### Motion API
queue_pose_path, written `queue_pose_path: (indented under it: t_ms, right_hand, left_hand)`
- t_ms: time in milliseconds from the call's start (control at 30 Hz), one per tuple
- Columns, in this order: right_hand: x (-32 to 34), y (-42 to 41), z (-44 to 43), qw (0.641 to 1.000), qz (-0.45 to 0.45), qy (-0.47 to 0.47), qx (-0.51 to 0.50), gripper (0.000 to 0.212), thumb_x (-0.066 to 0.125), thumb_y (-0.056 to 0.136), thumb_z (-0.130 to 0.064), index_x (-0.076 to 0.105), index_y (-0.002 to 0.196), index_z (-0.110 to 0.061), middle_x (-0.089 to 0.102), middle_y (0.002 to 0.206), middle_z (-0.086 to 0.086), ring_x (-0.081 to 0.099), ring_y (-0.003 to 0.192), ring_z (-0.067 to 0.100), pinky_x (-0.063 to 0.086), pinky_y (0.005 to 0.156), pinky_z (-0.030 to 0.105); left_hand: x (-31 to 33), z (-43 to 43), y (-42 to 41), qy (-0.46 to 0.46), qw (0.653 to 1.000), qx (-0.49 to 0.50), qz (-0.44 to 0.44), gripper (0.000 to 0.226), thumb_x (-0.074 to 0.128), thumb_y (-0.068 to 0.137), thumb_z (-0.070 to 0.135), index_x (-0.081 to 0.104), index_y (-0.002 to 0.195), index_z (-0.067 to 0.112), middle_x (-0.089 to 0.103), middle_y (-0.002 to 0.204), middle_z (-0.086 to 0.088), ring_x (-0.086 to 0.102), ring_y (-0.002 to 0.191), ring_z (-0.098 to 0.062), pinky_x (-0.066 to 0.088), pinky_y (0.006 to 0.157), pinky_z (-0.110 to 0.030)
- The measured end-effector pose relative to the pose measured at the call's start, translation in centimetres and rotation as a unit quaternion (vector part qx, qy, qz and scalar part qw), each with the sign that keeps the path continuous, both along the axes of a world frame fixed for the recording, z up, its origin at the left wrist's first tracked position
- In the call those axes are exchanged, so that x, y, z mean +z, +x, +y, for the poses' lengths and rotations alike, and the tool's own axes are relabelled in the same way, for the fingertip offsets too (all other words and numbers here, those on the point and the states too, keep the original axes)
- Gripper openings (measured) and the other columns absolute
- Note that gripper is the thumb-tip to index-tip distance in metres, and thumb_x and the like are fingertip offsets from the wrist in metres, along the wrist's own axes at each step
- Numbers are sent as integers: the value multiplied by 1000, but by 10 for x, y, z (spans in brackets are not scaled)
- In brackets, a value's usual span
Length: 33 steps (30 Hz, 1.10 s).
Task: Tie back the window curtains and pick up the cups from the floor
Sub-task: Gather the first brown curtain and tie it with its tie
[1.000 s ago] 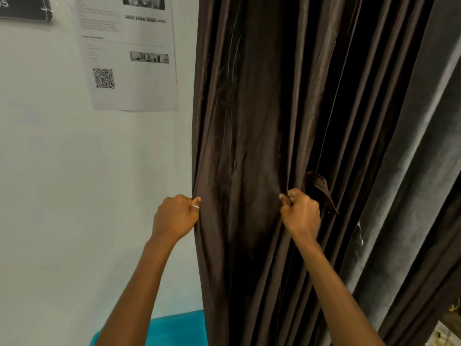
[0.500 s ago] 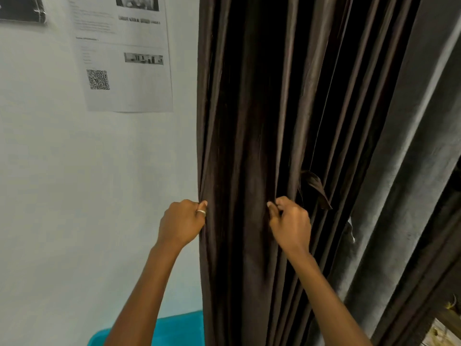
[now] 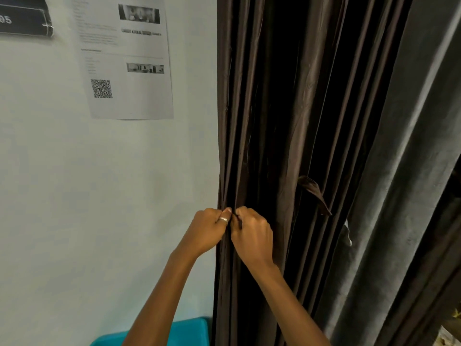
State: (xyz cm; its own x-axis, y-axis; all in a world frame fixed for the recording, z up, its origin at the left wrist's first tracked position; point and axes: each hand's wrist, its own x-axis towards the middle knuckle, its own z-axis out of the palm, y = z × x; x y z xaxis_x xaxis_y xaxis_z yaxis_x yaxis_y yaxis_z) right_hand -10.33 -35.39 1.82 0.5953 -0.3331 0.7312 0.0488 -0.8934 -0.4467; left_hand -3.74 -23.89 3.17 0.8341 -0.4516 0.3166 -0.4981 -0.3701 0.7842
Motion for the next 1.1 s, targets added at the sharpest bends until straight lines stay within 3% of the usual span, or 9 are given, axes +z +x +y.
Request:
queue_pose_path:
  t_ms: [100, 233, 367, 500, 733, 833, 900, 1000, 1100]
  right_hand:
    - [-3, 0, 1, 1000, 1, -4, -1, 17, 67, 93, -16, 62, 77, -12, 59, 66, -1, 45, 49, 8, 29, 42, 15]
    - [-4, -1, 3, 1000, 2, 1, 5, 10, 72, 87, -7, 65, 80, -8, 62, 67, 3, 55, 49, 13, 23, 46, 9]
    - [-7, 0, 5, 1000, -17, -7, 0, 9, 77, 82, -5, 68, 84, -5, 64, 67, 5, 59, 48, 16, 31, 43, 14]
    - [-10, 3, 2, 1000, -19, -16, -11, 9, 78, 83, -9, 69, 83, -9, 65, 69, 2, 59, 49, 13, 44, 42, 22]
    - [-2, -3, -10, 999, 2, -37, 27, 12, 73, 86, -10, 64, 78, -12, 62, 70, -3, 42, 52, 2, 21, 47, 6]
    - [3, -10, -20, 992, 53, -24, 110, 4, 69, 90, -20, 68, 92, -17, 66, 83, -8, 51, 65, 1, 31, 52, 6]
    - [4, -13, -28, 989, 74, 3, 126, 19, 68, 92, -28, 71, 109, -21, 70, 99, -10, 61, 80, 1, 43, 65, 6]
    - [11, -19, -40, 997, 17, 37, 60, 27, 70, 92, -33, 72, 116, -20, 72, 108, -9, 66, 90, 2, 48, 76, 7]
    - [26, -32, -49, 987, -106, 90, -79, 23, 74, 89, -29, 66, 108, -18, 65, 97, -7, 61, 77, 4, 40, 64, 8]
  left_hand:
    - [8, -1, -6, 12, 999, 5, 52, 73, 37, 93, 68, 72, 84, 5, 74, 82, -11, 72, 77, -24, 61, 77, -48]
    - [28, -7, -15, 113, 992, 49, -3, 94, 24, 78, 90, 63, 64, 6, 69, 66, -8, 68, 64, -19, 58, 72, -34]
    - [44, -15, -17, 177, 980, 79, -55, 73, 30, 94, 72, 50, 57, 13, 56, 57, -1, 60, 59, -17, 51, 65, -31]
    - [41, -20, -18, 189, 972, 101, -98, 52, 28, 104, 50, 54, 71, 18, 62, 73, -2, 62, 72, -18, 50, 69, -32]
    - [35, -16, -11, 197, 966, 91, -141, 53, 29, 106, 43, 58, 72, 15, 60, 68, -2, 62, 65, -18, 53, 66, -31]
    - [32, -13, -6, 191, 967, 95, -139, 54, 29, 106, 42, 58, 69, 15, 61, 67, -3, 63, 65, -19, 55, 67, -33]
    - [31, -11, -3, 190, 966, 102, -140, 55, 30, 106, 42, 56, 66, 16, 60, 65, -3, 62, 62, -19, 56, 66, -35]
    - [30, -9, -1, 187, 966, 105, -144, 56, 31, 106, 41, 53, 62, 15, 56, 59, -2, 61, 58, -20, 54, 64, -35]
    - [29, -5, 1, 189, 966, 102, -143, 57, 31, 106, 41, 55, 62, 12, 54, 58, -2, 63, 59, -23, 56, 64, -37]
